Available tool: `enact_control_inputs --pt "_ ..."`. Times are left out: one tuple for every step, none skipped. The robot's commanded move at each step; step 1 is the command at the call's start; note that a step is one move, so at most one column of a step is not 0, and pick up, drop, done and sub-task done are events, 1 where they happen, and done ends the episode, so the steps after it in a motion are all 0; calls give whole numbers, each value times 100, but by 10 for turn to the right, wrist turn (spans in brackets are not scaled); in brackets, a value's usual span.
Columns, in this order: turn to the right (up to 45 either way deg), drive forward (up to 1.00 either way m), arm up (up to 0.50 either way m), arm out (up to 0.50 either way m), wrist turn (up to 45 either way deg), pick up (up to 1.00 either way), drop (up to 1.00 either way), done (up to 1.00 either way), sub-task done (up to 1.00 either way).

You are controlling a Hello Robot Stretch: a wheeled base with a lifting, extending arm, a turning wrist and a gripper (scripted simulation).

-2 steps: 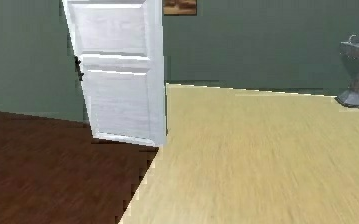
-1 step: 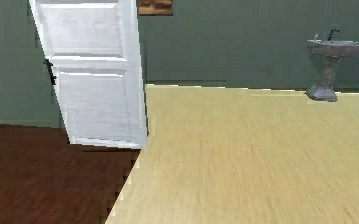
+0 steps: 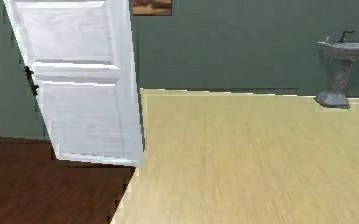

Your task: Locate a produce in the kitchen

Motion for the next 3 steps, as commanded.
enact_control_inputs --pt "-450 0 0 0 0 0 0 0 0" --pt "-90 0 0 0 0 0 0 0 0" --pt "0 45 0 0 0 0 0 0 0"
